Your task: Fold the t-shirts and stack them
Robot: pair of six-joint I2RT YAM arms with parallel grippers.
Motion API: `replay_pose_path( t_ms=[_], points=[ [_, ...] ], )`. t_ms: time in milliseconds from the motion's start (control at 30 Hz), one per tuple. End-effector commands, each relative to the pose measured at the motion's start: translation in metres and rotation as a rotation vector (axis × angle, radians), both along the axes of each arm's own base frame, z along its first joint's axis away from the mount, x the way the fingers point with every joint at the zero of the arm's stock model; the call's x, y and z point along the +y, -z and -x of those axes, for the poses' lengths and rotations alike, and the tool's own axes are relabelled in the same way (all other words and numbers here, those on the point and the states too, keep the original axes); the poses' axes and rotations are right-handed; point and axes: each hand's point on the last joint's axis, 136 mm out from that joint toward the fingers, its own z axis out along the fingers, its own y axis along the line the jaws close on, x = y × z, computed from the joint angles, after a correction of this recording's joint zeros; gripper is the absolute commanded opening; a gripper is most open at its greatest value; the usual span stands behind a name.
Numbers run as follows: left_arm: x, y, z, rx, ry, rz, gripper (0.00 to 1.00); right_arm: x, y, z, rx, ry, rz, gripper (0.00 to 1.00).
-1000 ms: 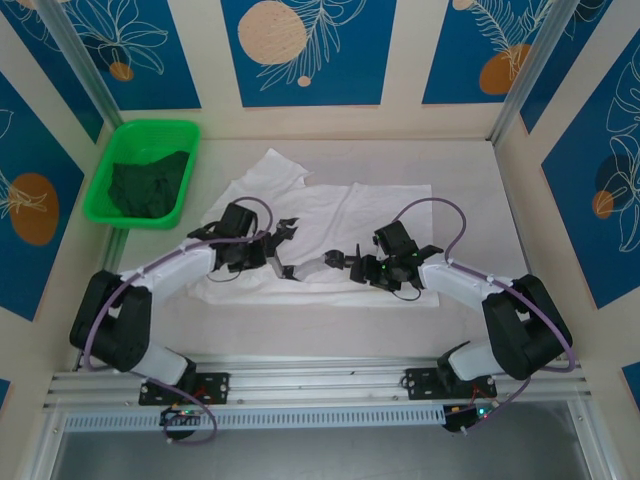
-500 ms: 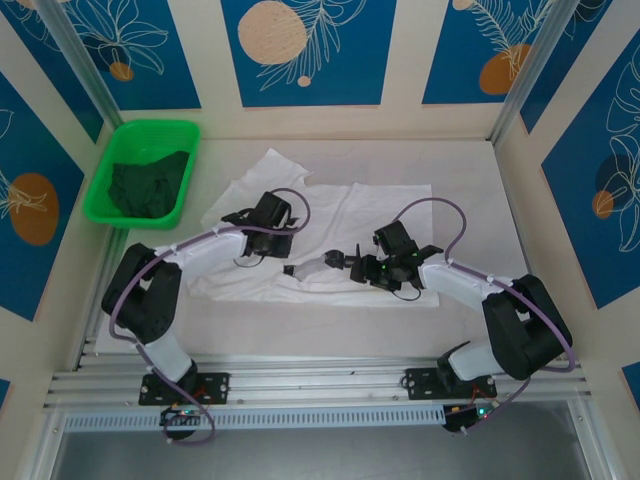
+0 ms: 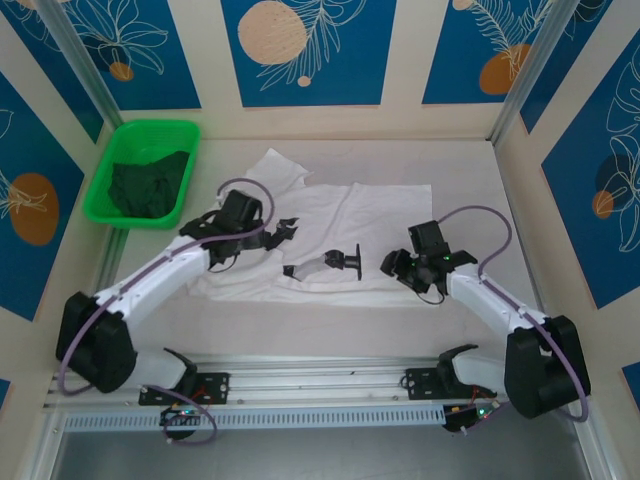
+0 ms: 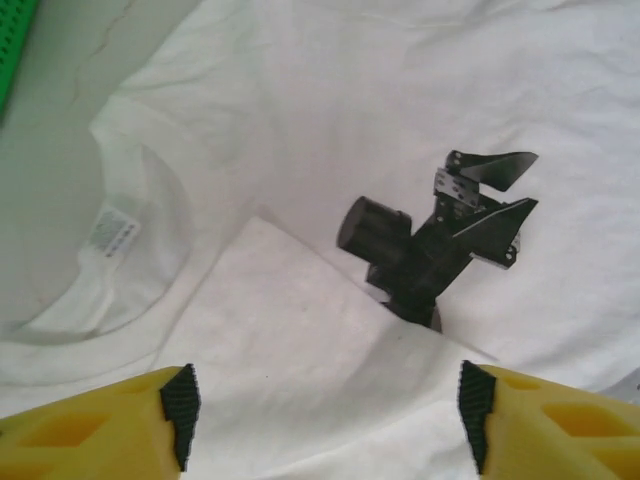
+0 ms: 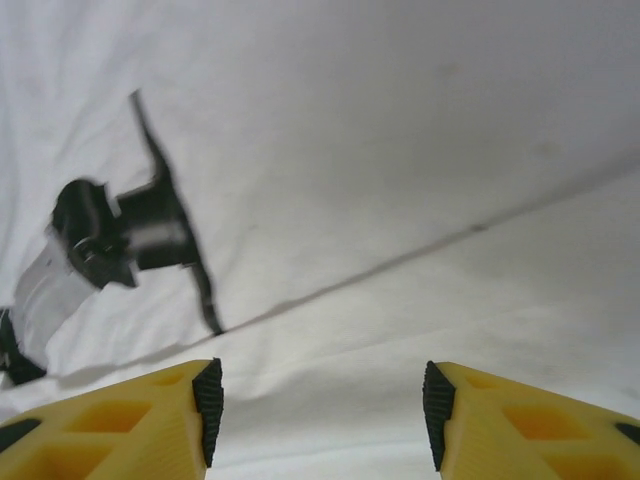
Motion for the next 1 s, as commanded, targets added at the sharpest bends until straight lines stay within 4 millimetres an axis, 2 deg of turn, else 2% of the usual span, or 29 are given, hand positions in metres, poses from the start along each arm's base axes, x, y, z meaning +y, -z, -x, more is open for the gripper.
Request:
replay_pose_path(
  t_ms=[0, 100, 167, 300, 400, 667, 967],
  points=[
    [0.014, 0.049, 0.025, 0.168, -0.050, 0.118, 0.59, -0.013, 0.010, 0.023, 0.070, 0.042, -0.021, 0.55],
    [0.021, 0.083, 0.039, 0.256, -0.077, 0.208, 0.52, -0.018, 0.011, 0.025, 0.057, 0.063, -0.046, 0.53],
    [0.027, 0.100, 0.046, 0.291, -0.102, 0.245, 0.51, -0.020, 0.016, 0.027, 0.078, 0.074, -0.047, 0.51],
    [0.052, 0.126, 0.057, 0.340, -0.204, 0.228, 0.49, -0.034, 0.032, 0.031, 0.170, 0.132, -0.023, 0.48],
    [0.078, 0.134, 0.065, 0.324, -0.303, 0.182, 0.50, -0.050, 0.046, 0.038, 0.270, 0.223, -0.003, 0.43],
    [0.114, 0.150, 0.090, 0.366, -0.504, 0.234, 0.51, -0.074, 0.063, 0.053, 0.405, 0.403, -0.032, 0.43],
    [0.131, 0.140, 0.112, 0.314, -0.604, 0.244, 0.54, -0.088, 0.060, 0.071, 0.415, 0.529, -0.060, 0.44]
  ],
)
